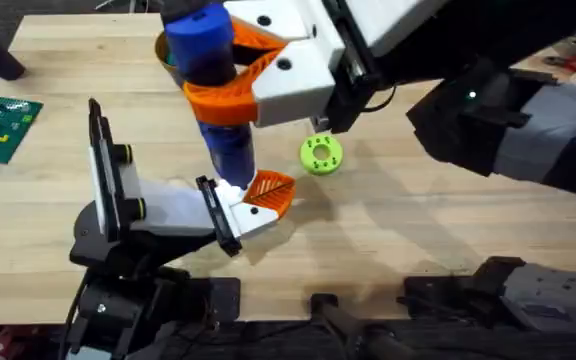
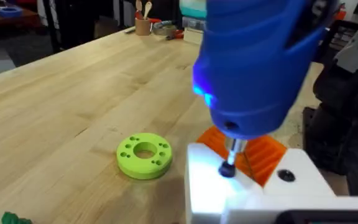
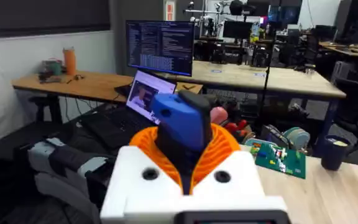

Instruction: Pick up the gripper from the table and insert it into the empty holder that is missing its gripper. Then pick up a screw, insert it into the mounting hole, and use the screwdriver to tighten it. Finally, clean up the table by picking up the vegetable and placing it into the bucket.

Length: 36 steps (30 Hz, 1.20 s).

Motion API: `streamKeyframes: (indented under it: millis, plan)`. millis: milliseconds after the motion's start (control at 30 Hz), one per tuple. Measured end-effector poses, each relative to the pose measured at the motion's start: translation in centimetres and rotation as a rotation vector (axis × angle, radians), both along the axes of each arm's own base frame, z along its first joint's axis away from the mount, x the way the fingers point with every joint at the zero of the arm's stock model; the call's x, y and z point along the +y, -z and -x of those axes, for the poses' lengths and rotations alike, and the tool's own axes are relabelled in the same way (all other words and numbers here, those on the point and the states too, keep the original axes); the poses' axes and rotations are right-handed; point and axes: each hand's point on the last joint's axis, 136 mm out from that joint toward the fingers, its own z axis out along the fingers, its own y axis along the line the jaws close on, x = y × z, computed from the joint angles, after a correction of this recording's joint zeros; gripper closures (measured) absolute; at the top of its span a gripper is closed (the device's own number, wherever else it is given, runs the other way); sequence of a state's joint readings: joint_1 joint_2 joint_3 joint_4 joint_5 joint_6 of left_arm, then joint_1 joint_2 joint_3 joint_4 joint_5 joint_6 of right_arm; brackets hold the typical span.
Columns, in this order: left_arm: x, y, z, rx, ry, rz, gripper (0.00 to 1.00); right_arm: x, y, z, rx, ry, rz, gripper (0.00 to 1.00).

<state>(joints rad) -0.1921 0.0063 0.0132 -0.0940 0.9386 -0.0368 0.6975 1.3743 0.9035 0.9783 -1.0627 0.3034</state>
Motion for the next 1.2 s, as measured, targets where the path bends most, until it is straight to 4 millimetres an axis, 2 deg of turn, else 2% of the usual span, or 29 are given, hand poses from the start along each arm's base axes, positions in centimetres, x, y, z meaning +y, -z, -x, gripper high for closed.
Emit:
streamKeyframes:
  millis: [1200]
  plan:
    - [0.00,0.00,0.00,0.000,0.000,0.000,0.988,0.17,0.62,-0.21,0.018,0.003,0.024,0.952]
